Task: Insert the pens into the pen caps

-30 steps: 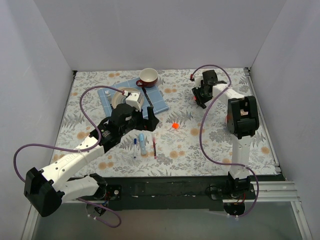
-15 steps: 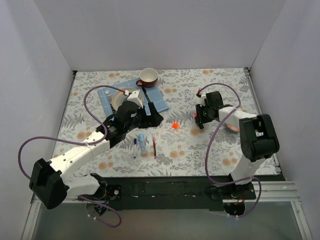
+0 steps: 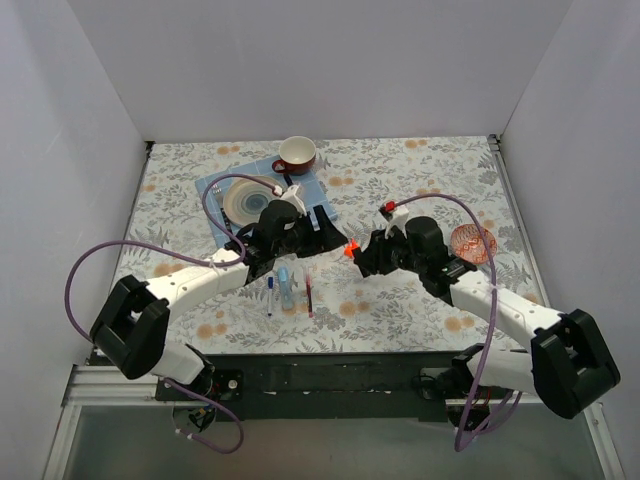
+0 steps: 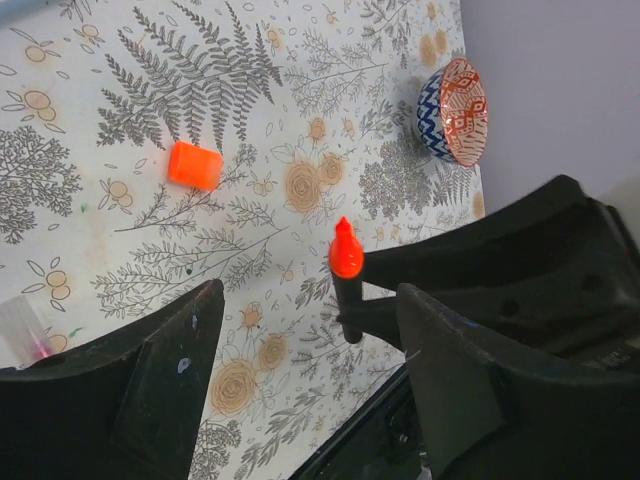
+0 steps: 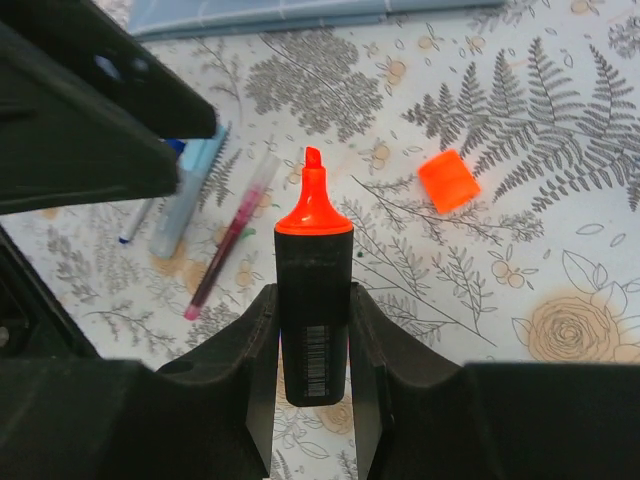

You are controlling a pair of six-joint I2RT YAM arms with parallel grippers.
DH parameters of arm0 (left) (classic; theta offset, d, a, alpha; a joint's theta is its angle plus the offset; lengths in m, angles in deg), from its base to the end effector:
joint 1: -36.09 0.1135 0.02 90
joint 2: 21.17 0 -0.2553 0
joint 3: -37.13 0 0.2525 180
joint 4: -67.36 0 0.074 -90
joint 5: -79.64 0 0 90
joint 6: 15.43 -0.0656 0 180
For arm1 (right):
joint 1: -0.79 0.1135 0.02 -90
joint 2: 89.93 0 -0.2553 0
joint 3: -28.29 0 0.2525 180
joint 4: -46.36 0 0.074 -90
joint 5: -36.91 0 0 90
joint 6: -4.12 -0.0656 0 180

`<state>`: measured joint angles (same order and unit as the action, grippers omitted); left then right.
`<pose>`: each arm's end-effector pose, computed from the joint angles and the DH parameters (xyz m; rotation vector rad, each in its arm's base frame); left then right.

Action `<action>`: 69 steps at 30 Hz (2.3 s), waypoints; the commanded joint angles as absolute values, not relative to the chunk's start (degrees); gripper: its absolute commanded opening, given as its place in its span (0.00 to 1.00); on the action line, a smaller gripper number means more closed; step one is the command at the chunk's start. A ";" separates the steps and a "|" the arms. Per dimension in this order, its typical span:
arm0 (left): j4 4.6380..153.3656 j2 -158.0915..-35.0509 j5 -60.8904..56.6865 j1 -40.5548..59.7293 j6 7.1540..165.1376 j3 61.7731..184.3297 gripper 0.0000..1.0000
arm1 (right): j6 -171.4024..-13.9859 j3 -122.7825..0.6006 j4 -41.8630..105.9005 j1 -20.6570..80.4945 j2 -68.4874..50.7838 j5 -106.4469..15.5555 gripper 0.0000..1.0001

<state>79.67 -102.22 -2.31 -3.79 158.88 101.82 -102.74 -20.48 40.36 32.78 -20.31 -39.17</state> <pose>0.2585 -0.2279 0.2279 -0.8209 2.2770 -1.3468 0.2375 0.1670 0.2008 -0.4346 2.0703 0.7706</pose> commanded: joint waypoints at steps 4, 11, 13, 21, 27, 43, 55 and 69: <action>73.82 -103.17 0.62 -4.87 161.14 100.80 0.68 | -108.38 -20.79 45.97 34.89 -27.09 -37.27 0.01; 71.79 -104.31 1.68 -6.27 160.52 101.16 0.68 | -108.82 -21.75 45.10 35.95 -28.50 -36.83 0.01; 71.61 -104.83 1.76 -6.80 160.35 101.24 0.66 | -108.73 -22.02 44.74 36.21 -28.58 -36.74 0.01; 70.83 -107.21 5.71 -7.42 159.91 102.03 0.22 | -110.05 -20.79 45.53 37.00 -31.04 -34.64 0.01; 62.22 -102.66 16.69 -7.42 157.11 97.82 0.00 | -109.61 -19.57 44.92 36.83 -32.97 -23.76 0.41; 44.03 -93.85 33.49 -7.24 158.32 92.46 0.00 | -126.22 -10.86 62.76 35.69 -42.29 -6.50 0.45; 42.35 -94.20 33.32 -7.24 158.59 92.72 0.00 | -131.31 -7.08 68.64 35.77 -45.37 -5.36 0.31; 49.36 -91.75 24.02 -7.24 155.52 93.77 0.79 | -127.39 -9.53 58.40 35.16 -48.70 -14.11 0.01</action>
